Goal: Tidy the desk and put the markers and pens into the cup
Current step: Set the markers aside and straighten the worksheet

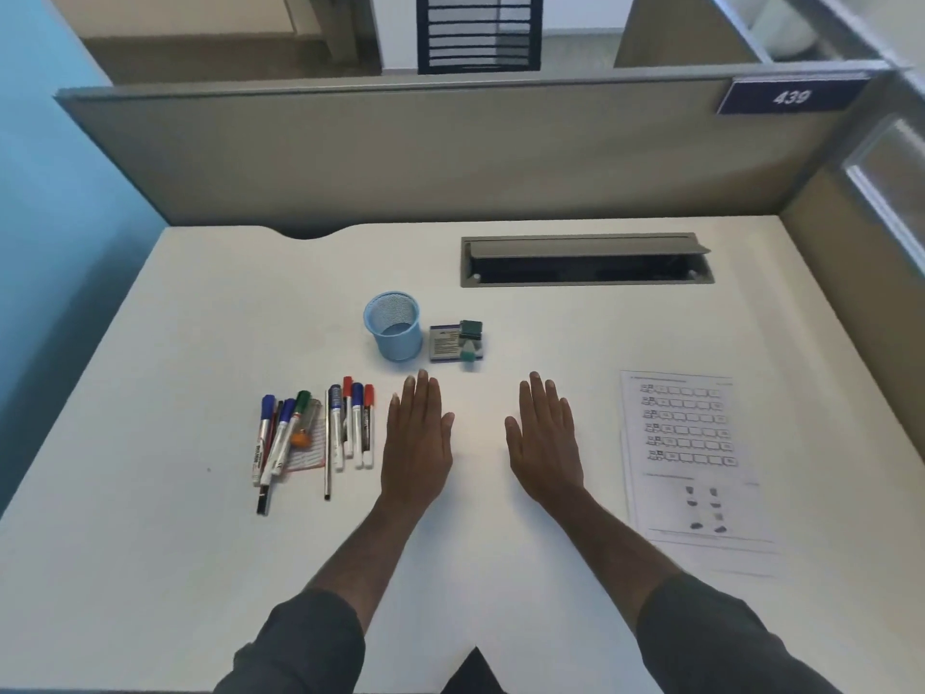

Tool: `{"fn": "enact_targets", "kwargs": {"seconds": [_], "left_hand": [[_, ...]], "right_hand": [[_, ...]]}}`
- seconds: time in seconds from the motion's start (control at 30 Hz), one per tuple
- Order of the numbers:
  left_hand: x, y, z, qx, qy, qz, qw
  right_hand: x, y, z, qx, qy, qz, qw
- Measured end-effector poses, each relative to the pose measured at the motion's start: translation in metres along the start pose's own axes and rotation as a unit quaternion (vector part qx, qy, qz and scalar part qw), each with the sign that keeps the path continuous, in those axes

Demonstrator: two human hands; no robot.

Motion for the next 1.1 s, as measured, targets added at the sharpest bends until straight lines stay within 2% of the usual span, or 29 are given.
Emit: {"fn": "enact_targets", "kwargs": {"seconds": [0.43, 0.57, 0.7, 0.9, 1.1], "left_hand": [[-0.06, -0.025, 0.12, -0.112, 0.071, -0.05, 0.99], [-0.084, -0.025, 0.156, -0.158, 0.076, -0.096, 0.98], [-0.103, -0.018, 0.198, -0.206, 0.088, -0.11, 0.968], [-0.129, -0.008, 0.238, -0.248, 0.079, -0.133, 0.956], [-0.142, 0.0, 0.227, -0.226, 0.056, -0.146, 0.962]], "right_hand": [[0.033, 0.019, 0.134, -0.118, 0.009, 0.028, 0.993], [0.035, 0.031, 0.182, -0.162, 0.04, 0.022, 0.986], [0.035, 0.045, 0.217, -0.206, 0.072, 0.016, 0.976], [0.021, 0.06, 0.233, -0.216, 0.078, -0.007, 0.973], [0.012, 0.057, 0.213, -0.214, 0.058, 0.005, 0.975]]}}
Point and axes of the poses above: each hand's wrist, its own y-axis away from the middle knuckle, its own x-axis out of the back of the hand, z = x × y, the point moved 5 cm from there along -y, towards the middle knuckle, and after that the axes turned 10 degrees about -x, right-handed, at the moved point
